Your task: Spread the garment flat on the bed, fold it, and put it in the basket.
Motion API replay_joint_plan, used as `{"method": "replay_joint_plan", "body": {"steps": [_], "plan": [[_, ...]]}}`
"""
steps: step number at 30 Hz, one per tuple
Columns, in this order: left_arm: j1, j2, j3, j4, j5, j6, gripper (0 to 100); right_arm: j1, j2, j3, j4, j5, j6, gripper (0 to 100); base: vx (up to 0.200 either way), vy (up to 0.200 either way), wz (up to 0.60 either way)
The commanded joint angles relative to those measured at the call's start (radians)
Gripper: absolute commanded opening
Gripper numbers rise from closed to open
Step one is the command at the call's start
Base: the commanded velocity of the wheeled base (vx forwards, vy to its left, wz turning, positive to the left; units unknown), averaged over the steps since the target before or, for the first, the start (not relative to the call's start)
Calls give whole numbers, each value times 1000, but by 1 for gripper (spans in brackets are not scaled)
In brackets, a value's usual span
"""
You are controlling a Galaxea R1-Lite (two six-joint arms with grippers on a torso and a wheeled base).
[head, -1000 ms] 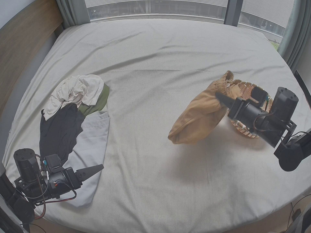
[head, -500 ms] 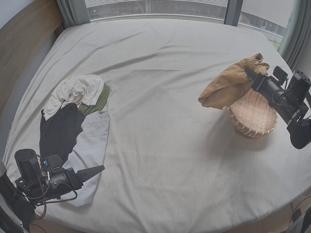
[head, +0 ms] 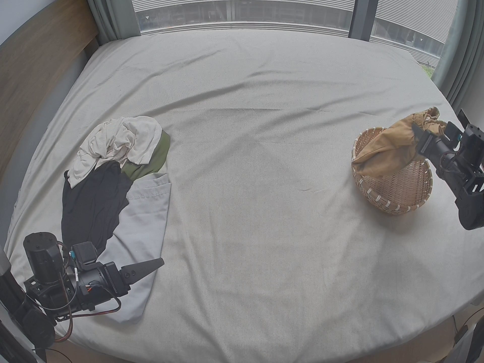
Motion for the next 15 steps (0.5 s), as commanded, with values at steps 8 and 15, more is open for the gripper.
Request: {"method": "replay_joint_plan", "body": {"steps": [8,15], "plan": [[-2,-4,18,-7,0,1,100,49,13,181,-44,40,-6,100,0,0,0],[-43,-9,18,-60,3,2,100,181,-180,282,95,49,-9,100,0,0,0]]}}
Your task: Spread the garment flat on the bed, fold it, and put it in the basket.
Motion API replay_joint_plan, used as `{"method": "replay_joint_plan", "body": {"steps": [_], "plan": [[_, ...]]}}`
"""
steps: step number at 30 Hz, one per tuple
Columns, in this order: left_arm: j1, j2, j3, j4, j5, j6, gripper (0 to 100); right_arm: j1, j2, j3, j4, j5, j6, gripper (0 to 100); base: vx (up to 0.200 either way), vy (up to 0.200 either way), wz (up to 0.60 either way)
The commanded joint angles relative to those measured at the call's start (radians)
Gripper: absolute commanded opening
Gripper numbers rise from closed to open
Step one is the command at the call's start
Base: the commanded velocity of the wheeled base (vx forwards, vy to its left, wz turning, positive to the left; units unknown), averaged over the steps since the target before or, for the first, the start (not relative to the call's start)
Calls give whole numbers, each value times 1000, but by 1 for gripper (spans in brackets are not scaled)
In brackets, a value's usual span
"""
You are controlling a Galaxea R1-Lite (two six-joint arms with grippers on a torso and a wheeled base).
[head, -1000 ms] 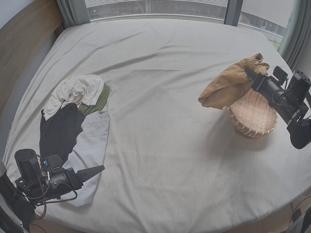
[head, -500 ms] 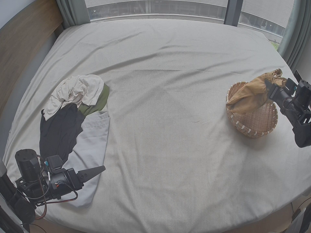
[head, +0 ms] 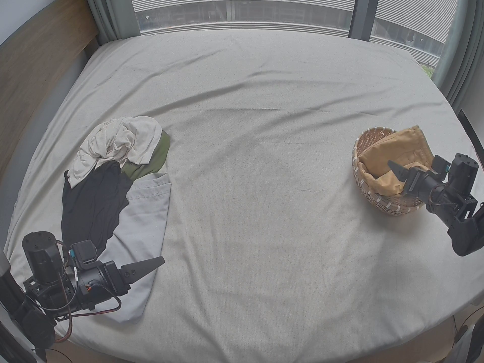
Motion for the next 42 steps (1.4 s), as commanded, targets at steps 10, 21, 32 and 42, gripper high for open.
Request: {"method": "replay_joint_plan", "body": {"steps": [10,21,32,42], "plan": [[-84,-24,18,-78,9,4,100,309,-354,148,297,63,-20,100,0,0,0],[-213,-507,18,133,-8,13,100,516,-585,322,303,49,-26,100,0,0,0],[-273,-1285,-51,827,-15,41,100,542,-1065,535,528,25,-23,100,0,0,0],[-63,-1657,-70,1311,-20,184,100,249,-1546,509,906,49,-27,100,0,0,0]]}}
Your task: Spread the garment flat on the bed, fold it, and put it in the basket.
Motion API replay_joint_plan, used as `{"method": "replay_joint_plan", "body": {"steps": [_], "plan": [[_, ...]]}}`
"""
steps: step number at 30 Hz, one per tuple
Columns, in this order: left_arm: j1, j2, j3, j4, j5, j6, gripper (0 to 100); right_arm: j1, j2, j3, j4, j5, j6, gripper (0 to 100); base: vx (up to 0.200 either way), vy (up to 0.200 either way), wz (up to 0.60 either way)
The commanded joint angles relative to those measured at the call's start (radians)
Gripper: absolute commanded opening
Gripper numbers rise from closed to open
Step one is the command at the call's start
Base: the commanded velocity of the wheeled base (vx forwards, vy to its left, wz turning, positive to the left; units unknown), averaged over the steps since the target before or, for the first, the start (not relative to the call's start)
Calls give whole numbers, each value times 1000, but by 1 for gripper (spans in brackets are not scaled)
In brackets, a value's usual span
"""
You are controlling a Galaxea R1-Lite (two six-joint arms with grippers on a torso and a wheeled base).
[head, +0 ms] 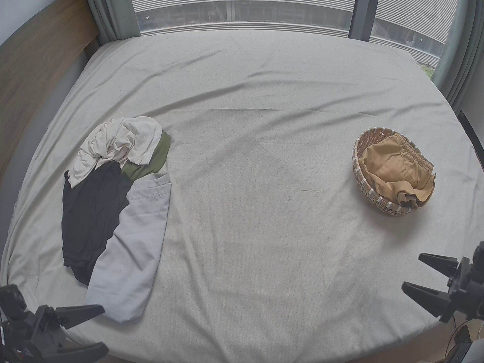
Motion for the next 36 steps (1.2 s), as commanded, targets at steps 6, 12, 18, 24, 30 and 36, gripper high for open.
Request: {"method": "replay_joint_plan", "body": {"steps": [6,12,18,24,30,36], "plan": [[155,-513,-21,377,37,93,100,-381,-700,49,418,108,-35,100,0,0,0],[160,-513,51,393,121,223,100,-411,-702,99,432,45,-72,100,0,0,0],[230,-505,51,394,194,228,100,-513,-740,98,486,9,-126,100,0,0,0],[306,-505,51,400,295,317,100,-492,-790,99,544,-239,-210,100,0,0,0],[356,-507,51,410,450,439,100,-489,-789,99,539,-188,-230,100,0,0,0],[417,-597,51,416,450,534,100,-489,-789,99,539,-182,-233,100,0,0,0]]}}
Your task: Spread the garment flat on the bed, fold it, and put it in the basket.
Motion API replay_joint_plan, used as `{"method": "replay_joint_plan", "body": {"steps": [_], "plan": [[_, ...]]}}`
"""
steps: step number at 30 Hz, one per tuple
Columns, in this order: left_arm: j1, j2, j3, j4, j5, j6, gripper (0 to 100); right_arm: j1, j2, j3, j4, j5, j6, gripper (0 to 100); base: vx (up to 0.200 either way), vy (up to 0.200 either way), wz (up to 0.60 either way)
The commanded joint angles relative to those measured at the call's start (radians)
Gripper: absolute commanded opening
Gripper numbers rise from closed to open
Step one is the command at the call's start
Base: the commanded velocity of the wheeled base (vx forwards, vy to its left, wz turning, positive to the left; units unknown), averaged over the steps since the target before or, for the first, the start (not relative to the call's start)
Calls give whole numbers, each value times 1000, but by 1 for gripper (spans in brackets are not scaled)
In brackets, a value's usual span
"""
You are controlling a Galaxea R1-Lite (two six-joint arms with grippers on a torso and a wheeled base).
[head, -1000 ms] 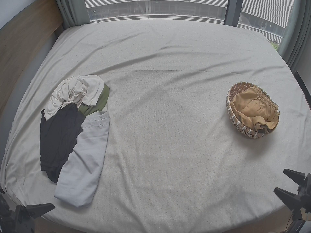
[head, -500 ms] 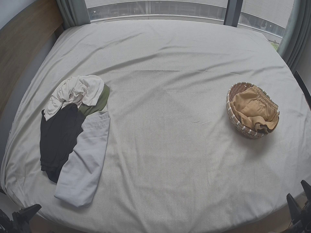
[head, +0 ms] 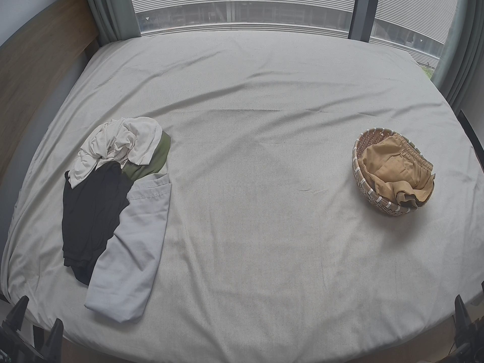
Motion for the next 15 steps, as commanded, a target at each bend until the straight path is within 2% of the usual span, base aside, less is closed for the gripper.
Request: {"method": "replay_joint_plan", "body": {"steps": [1,4,6,8,9,10,12,13,15], "plan": [[32,-69,18,3,11,52,100,6,-9,18,5,22,-13,100,0,0,0],[32,-69,18,3,71,-9,100,6,-9,18,5,22,-13,100,0,0,0],[33,-69,18,3,77,-8,100,6,-9,18,7,21,-9,100,0,0,0],[32,-70,18,9,23,-11,100,6,-9,18,7,21,-9,100,0,0,0],[33,-70,18,11,-37,-23,100,6,-9,18,7,21,-7,100,0,0,0],[33,-70,18,9,-64,-17,100,6,-9,18,7,21,-7,100,0,0,0],[33,-70,18,9,-64,-17,100,6,-9,18,7,21,-7,100,0,0,0],[33,-70,18,4,-34,44,100,6,-9,18,7,21,-9,100,0,0,0],[33,-70,18,9,-21,91,100,6,-9,18,7,21,-10,100,0,0,0]]}}
